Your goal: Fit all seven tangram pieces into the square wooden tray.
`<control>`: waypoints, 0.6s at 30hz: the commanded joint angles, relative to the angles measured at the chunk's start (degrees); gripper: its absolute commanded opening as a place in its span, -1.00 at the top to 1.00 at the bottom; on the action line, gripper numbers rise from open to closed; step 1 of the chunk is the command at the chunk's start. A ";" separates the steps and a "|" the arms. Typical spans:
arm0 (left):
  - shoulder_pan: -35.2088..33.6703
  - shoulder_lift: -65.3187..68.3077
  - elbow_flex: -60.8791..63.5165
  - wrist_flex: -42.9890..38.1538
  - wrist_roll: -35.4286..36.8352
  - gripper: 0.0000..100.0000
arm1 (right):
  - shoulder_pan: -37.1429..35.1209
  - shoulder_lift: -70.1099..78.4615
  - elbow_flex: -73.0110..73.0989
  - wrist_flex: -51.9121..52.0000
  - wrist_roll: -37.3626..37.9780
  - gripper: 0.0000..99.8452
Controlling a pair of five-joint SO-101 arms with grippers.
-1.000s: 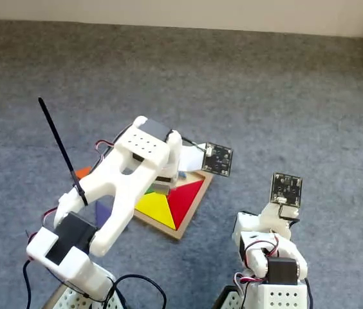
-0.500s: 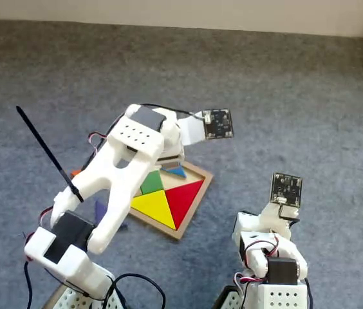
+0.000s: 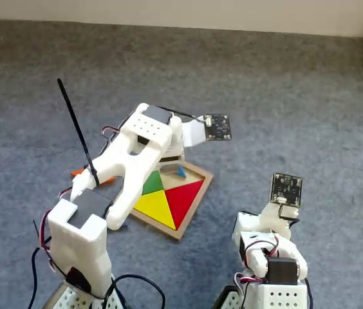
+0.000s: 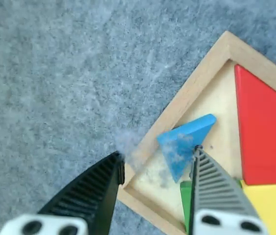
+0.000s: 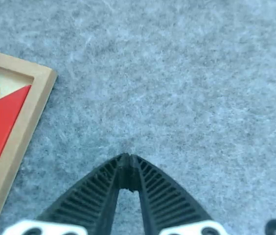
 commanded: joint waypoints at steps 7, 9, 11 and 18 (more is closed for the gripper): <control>-0.31 1.89 -2.68 -0.62 -0.53 0.66 | 0.57 -0.66 6.64 -0.22 0.26 0.99; -0.22 1.80 -2.68 -0.62 -0.53 0.68 | 0.57 -0.66 6.64 -0.22 0.26 0.99; -0.22 1.80 -2.86 -0.62 -0.44 0.69 | 0.57 -0.66 6.64 -0.22 0.26 0.99; 0.04 1.71 -3.21 2.99 -0.26 0.75 | 0.57 -0.66 6.64 -0.22 0.26 0.99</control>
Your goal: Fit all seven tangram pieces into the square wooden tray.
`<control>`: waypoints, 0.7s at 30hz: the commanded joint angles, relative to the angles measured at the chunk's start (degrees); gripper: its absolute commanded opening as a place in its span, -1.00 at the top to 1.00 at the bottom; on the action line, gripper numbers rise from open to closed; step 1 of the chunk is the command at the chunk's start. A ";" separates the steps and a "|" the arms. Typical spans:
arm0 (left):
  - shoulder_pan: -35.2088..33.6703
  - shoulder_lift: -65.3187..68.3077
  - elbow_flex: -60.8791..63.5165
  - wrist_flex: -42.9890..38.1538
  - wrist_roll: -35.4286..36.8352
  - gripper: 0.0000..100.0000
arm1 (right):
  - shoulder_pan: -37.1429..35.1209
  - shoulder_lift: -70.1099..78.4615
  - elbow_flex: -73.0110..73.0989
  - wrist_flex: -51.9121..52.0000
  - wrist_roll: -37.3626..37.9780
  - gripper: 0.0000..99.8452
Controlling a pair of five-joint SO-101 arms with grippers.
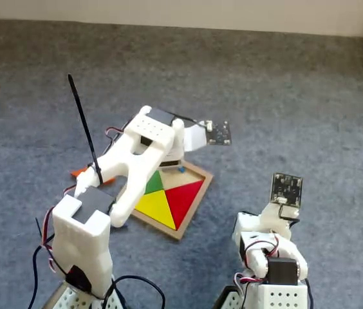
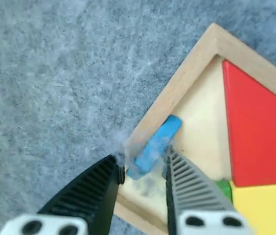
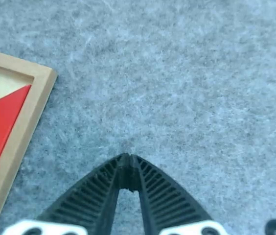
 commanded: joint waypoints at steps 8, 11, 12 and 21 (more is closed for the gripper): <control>-0.22 -1.10 -3.03 2.99 0.88 0.75 | 0.57 -0.66 6.64 -0.22 0.35 0.99; -0.22 -1.89 -4.26 5.01 4.75 0.61 | 0.57 -0.66 6.64 -0.22 0.35 0.99; -0.31 -2.51 -4.53 5.63 5.98 0.57 | 0.57 -0.66 6.64 -0.22 0.35 0.99; 0.57 -7.60 -4.18 10.55 6.77 0.55 | 0.57 -0.66 6.64 -0.22 0.35 0.99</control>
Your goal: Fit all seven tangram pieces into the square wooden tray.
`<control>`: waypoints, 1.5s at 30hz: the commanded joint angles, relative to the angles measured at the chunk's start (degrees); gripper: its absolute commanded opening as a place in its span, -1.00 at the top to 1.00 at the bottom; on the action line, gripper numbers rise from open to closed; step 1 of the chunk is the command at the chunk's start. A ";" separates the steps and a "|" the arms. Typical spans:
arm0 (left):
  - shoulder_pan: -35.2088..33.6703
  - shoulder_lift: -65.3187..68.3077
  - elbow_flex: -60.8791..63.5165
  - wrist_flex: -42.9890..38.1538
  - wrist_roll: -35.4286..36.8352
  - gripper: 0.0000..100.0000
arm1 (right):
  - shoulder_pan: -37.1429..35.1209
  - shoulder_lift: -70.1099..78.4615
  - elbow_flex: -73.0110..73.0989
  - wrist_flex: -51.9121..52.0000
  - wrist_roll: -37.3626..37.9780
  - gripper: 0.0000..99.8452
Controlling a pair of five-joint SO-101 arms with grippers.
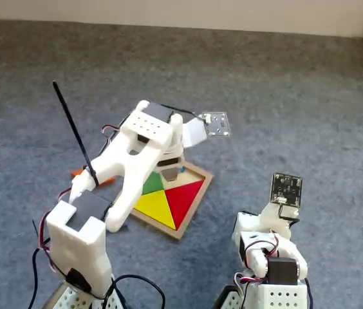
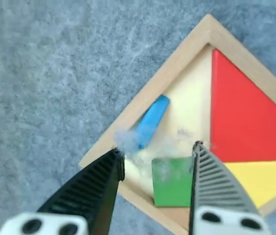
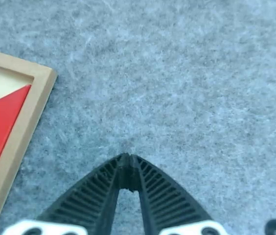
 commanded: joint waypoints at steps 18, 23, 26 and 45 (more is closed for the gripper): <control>-2.51 -8.75 -8.04 -1.67 6.42 0.55 | 0.57 -0.66 6.64 -0.22 0.44 0.99; -3.38 -8.75 -0.04 -12.04 7.12 0.55 | 0.57 -0.66 6.64 -0.22 0.44 0.99; -3.30 -8.75 4.44 -15.65 7.03 0.55 | 0.57 -0.66 6.64 -0.22 0.44 0.99; -2.86 -9.54 8.84 -16.09 7.03 0.55 | 0.57 -0.66 6.64 -0.22 0.44 0.99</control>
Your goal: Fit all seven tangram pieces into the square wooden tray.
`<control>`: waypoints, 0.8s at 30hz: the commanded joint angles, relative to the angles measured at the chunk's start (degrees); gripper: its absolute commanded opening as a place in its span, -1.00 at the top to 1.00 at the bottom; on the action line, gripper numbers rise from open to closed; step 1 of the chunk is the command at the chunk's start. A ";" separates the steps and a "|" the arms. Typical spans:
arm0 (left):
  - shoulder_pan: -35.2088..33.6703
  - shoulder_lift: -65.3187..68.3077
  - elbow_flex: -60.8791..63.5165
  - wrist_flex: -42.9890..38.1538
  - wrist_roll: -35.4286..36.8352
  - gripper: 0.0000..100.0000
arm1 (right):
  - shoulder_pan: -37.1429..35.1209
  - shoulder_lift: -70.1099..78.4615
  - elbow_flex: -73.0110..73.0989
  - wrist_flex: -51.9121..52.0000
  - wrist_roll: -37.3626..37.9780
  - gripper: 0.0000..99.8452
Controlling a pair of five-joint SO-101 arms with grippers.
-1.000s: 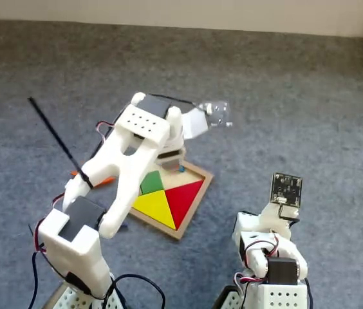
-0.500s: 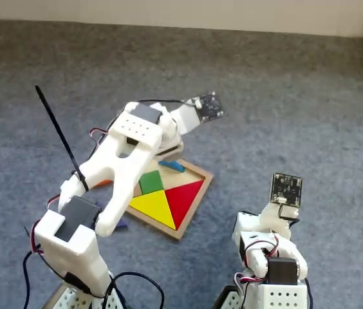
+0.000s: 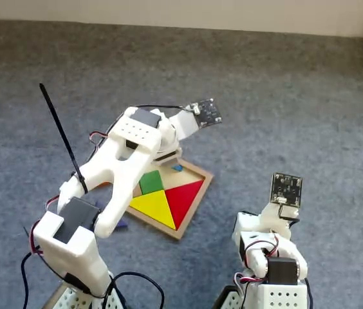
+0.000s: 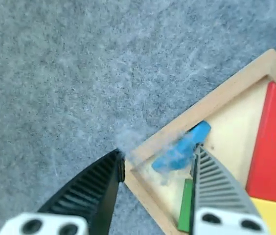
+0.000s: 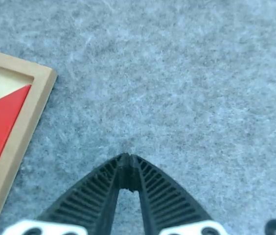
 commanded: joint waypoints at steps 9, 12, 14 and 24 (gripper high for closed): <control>-3.74 -3.56 -9.01 2.55 2.11 0.55 | 0.57 -0.66 6.64 -0.22 0.44 0.99; -5.32 -2.95 -10.95 2.55 3.60 0.55 | 0.57 -0.66 6.64 -0.22 0.44 0.99; -5.41 -2.77 -10.77 2.55 3.34 0.55 | 0.57 -0.66 6.64 -0.22 0.44 0.99; -2.59 2.33 -7.78 2.99 3.60 0.55 | 0.57 -0.66 6.64 -0.22 0.44 0.99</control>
